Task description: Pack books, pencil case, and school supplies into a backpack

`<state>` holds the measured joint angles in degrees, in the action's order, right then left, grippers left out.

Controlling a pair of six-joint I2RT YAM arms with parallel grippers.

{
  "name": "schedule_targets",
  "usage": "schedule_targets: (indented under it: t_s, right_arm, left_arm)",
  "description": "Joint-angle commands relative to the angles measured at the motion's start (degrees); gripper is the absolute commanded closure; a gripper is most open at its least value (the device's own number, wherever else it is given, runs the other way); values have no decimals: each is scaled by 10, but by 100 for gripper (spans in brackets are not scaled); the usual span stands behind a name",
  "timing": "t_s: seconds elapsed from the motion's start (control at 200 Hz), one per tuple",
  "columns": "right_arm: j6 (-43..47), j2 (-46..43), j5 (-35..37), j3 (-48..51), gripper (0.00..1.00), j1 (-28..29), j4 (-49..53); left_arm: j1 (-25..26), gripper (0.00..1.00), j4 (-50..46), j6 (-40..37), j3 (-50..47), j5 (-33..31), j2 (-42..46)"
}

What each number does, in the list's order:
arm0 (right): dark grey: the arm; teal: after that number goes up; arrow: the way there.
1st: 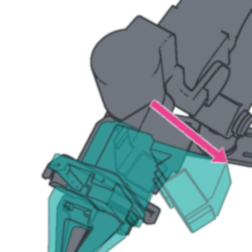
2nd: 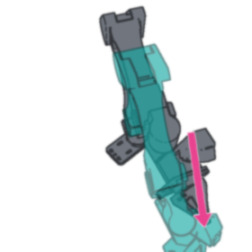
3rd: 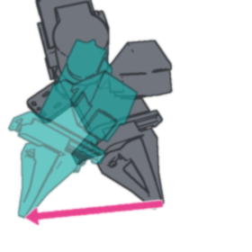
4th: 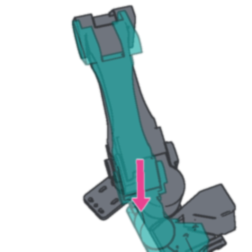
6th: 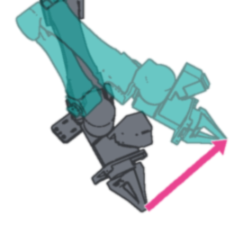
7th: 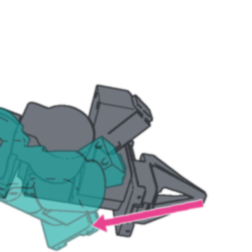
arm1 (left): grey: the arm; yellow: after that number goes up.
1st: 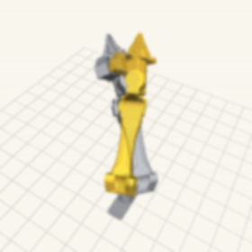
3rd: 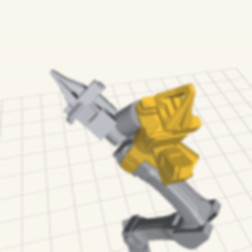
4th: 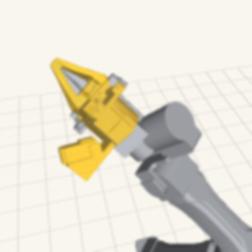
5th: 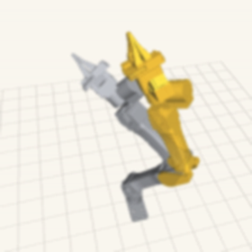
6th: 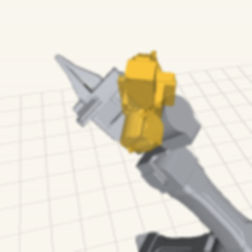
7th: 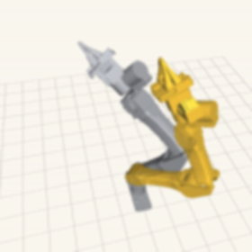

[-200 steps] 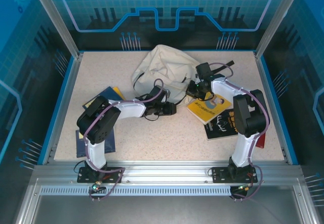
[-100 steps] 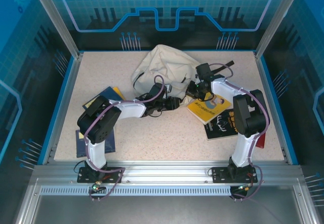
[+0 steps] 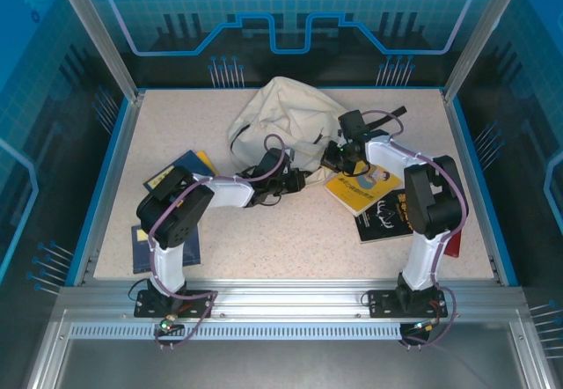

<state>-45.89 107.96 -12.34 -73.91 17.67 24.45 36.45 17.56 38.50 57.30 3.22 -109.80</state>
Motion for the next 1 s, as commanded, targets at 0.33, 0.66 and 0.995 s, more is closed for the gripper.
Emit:
schedule_targets:
  t_s: [0.33,0.66,0.995]
  right_arm:
    - [-37,2,136,1,100,-13,55]
    - [-40,24,182,-25,100,-17,69]
    - [-2,-27,45,-15,79,-28,23]
  left_arm:
    - [1,100,-78,-58,-102,-57,116]
    - [-2,100,-150,-98,-107,-52,148]
    - [-12,100,-121,-113,-99,30,167]
